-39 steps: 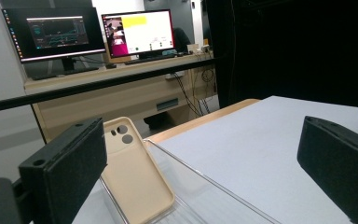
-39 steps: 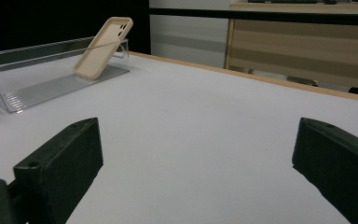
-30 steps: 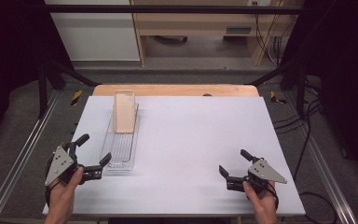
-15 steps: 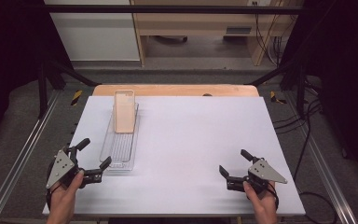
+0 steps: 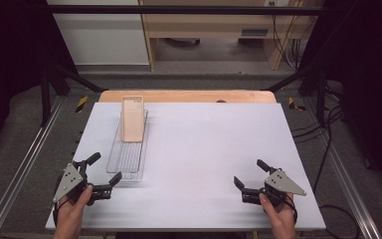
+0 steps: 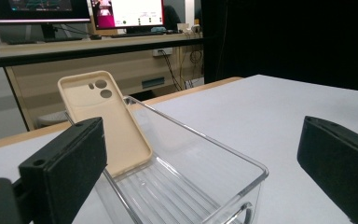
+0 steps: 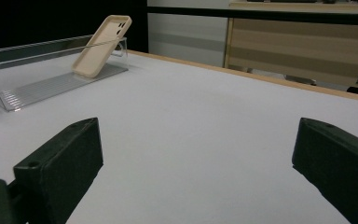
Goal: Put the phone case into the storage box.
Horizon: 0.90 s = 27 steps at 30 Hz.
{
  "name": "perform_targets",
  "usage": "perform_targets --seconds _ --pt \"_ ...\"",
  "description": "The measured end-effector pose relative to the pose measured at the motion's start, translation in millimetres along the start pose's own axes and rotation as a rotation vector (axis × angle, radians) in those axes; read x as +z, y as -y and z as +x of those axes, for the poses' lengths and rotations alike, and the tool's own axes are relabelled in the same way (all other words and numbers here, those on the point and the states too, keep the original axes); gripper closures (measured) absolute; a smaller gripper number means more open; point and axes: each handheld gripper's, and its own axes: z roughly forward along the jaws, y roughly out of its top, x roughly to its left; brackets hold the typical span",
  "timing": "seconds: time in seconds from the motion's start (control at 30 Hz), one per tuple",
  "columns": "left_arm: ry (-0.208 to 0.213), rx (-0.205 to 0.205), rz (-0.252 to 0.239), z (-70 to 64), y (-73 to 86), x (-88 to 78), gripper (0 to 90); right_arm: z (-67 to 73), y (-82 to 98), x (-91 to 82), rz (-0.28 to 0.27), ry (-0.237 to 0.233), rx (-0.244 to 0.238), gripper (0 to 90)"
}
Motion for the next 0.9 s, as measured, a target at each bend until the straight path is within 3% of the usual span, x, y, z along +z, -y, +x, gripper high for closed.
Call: perform_targets --seconds 0.47,0.6,0.8,0.9 --pt "-0.01 -0.016 0.027 -0.9 12.5 1.5 1.4 -0.4 -0.4 -0.5 0.0 0.001 -0.004 1.9" --pt "-0.024 -0.033 0.029 2.7 15.5 1.3 1.4 -0.9 0.6 0.3 0.011 0.003 -0.025 2.1" --pt "-0.038 -0.029 0.046 6.4 19.4 -0.2 1.2 -5.0 3.4 2.2 0.034 0.033 -0.065 2.3" --pt "-0.049 -0.047 0.032 8.7 18.6 -0.5 1.2 -9.1 4.1 0.4 0.018 0.05 -0.059 2.3"
